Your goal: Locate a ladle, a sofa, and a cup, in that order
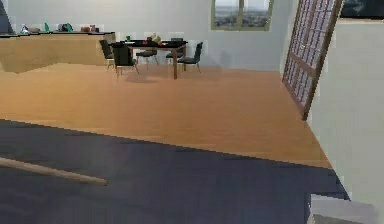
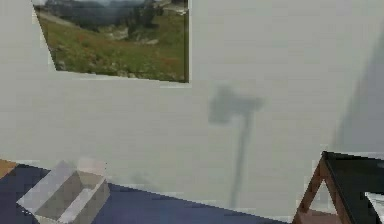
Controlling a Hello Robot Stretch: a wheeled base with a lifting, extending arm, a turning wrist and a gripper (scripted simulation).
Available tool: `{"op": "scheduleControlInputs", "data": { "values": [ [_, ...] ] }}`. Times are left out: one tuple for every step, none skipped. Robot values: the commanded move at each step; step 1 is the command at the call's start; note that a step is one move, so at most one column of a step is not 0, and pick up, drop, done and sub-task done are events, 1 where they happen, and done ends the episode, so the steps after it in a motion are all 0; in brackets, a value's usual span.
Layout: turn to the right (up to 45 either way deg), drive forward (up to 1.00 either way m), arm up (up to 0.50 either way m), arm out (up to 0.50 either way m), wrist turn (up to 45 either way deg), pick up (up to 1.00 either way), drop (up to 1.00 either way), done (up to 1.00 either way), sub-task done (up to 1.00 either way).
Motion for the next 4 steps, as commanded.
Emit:
{"op": "scheduleControlInputs", "data": {
  "values": [
    [0.0, 1.0, 0.0, 0.0, 0.0, 0.0, 0.0, 0.0, 0.0],
    [-12.0, 0.0, 0.0, 0.0, 0.0, 0.0, 0.0, 0.0, 0.0],
    [0.0, 0.1, 0.0, 0.0, 0.0, 0.0, 0.0, 0.0, 0.0],
    [24.0, 0.0, 0.0, 0.0, 0.0, 0.0, 0.0, 0.0, 0.0]
  ]
}}
